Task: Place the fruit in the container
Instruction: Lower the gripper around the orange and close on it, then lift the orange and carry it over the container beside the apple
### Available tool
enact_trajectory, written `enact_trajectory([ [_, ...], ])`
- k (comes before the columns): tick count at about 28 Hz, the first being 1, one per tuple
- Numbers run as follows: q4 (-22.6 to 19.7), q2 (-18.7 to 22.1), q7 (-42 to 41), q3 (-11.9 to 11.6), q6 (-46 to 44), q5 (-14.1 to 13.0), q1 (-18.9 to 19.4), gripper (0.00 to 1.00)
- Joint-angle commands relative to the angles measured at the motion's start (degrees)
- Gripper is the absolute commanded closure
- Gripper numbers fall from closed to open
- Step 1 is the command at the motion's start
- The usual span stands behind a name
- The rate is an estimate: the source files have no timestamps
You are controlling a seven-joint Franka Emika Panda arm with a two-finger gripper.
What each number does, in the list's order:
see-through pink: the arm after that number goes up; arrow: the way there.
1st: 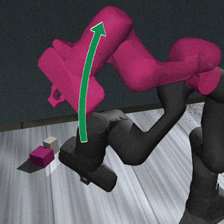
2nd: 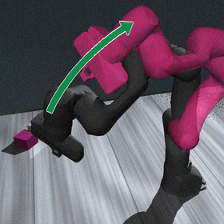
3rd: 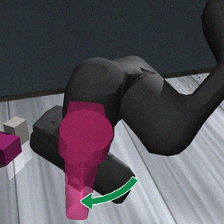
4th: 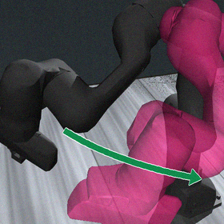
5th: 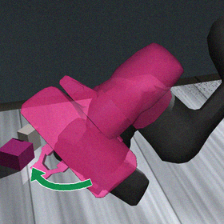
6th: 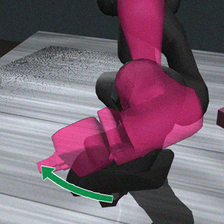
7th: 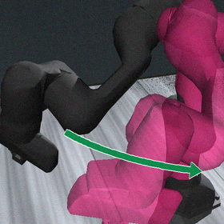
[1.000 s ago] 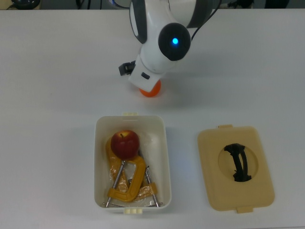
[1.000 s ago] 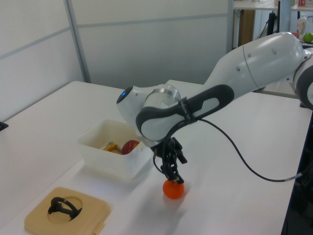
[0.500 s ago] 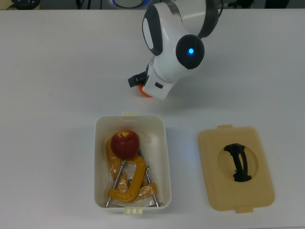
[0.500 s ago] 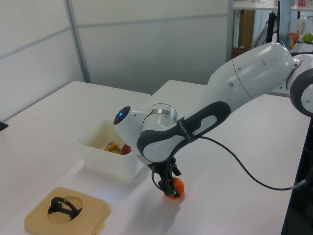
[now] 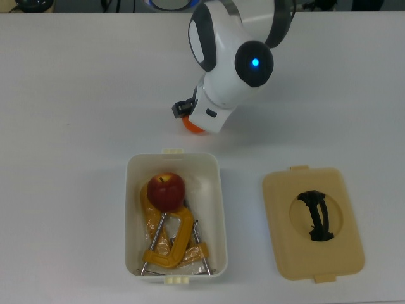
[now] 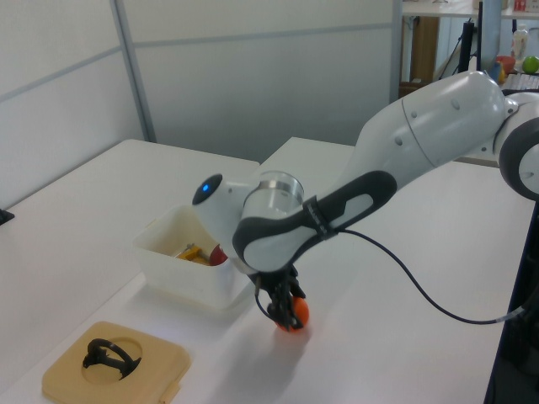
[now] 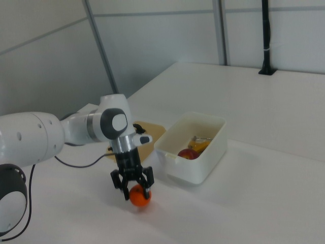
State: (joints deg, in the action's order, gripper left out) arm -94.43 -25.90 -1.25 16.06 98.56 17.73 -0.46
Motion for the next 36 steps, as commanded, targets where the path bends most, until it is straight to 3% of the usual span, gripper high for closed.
enact_trajectory([
  [1, 6.8, 3.6, 0.4, -0.5, -1.2, -5.9, -1.0, 1.0],
  [8, 13.1, 3.8, 1.8, -0.8, -0.2, -8.6, -4.5, 1.0],
  [13, 13.5, 3.6, 7.5, -0.8, 13.7, -10.7, -7.4, 1.0],
  [18, 12.2, 2.8, 12.7, -1.2, 24.4, -10.3, -8.1, 0.98],
  [20, 12.2, 2.0, 12.7, -1.6, 25.5, -9.8, -8.2, 0.68],
  [23, 12.1, 1.7, 12.5, -2.0, 25.5, -9.4, -8.3, 0.0],
  [26, 12.0, 1.6, 12.7, -2.0, 25.4, -7.3, -8.2, 0.0],
  [31, 11.3, 2.8, 12.5, -2.2, 22.5, -7.3, -8.5, 0.0],
  [36, 11.3, 7.3, 9.7, -5.2, 10.4, -7.6, -7.9, 0.0],
])
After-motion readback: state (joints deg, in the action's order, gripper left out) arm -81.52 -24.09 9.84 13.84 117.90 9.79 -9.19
